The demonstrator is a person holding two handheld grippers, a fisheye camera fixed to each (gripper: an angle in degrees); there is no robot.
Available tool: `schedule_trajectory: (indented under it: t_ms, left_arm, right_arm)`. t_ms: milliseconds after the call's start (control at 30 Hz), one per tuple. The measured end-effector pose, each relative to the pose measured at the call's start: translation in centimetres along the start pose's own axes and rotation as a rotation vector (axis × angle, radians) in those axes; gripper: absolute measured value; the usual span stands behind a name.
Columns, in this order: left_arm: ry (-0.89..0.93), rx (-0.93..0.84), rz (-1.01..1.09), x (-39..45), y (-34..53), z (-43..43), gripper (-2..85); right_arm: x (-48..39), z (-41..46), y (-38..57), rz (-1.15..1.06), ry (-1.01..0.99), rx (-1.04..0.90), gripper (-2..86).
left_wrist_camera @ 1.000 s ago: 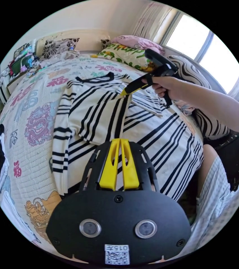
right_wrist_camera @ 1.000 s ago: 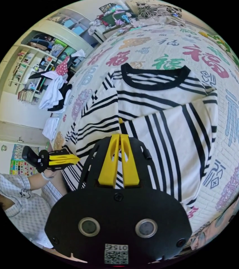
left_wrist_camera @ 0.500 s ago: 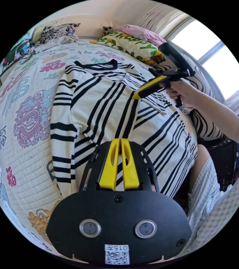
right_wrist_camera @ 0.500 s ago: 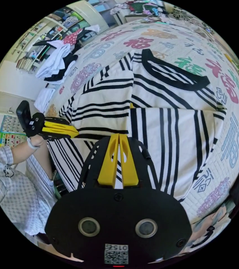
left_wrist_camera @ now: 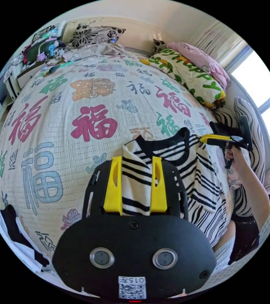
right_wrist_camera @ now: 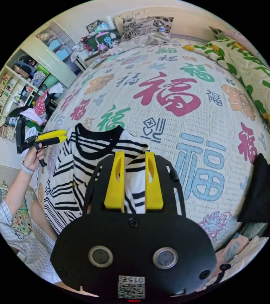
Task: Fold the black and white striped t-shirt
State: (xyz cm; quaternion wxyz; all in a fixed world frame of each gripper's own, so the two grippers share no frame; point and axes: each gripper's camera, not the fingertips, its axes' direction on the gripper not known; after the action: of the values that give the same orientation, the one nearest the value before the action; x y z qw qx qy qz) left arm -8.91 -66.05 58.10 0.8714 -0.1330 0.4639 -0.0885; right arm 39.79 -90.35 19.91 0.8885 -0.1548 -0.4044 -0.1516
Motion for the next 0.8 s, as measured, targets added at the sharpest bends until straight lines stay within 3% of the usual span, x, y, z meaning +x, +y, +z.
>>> schedule_trajectory:
  t_ms: [67, 167, 333, 600, 800]
  left_arm:
    - [-0.009, -0.055, -0.018, -0.7, -0.9, 1.4, 9.3]
    - [0.051, -0.065, 0.044, -1.8, -1.3, 1.3, 2.4]
    - [0.179, -0.016, 0.007, -4.2, -1.8, -0.6, 0.6]
    - [0.067, 0.176, 0.075, -0.4, -3.8, -5.0, 0.1]
    - [0.044, 0.210, 0.234, 2.5, 0.6, -6.3, 0.4]
  right_arm:
    - [0.0, 1.2, -0.2, -0.027, 0.050, -0.103, 9.1]
    - [-0.2, 0.0, 1.3, -0.131, 0.089, -0.083, 2.3]
    - [1.2, -3.2, 3.4, -0.079, 0.030, -0.034, -0.5]
    - [0.1, -9.9, 4.7, 0.005, 0.083, 0.146, -0.5]
    - [-1.4, -12.7, 10.7, -0.088, 0.057, 0.142, -0.5]
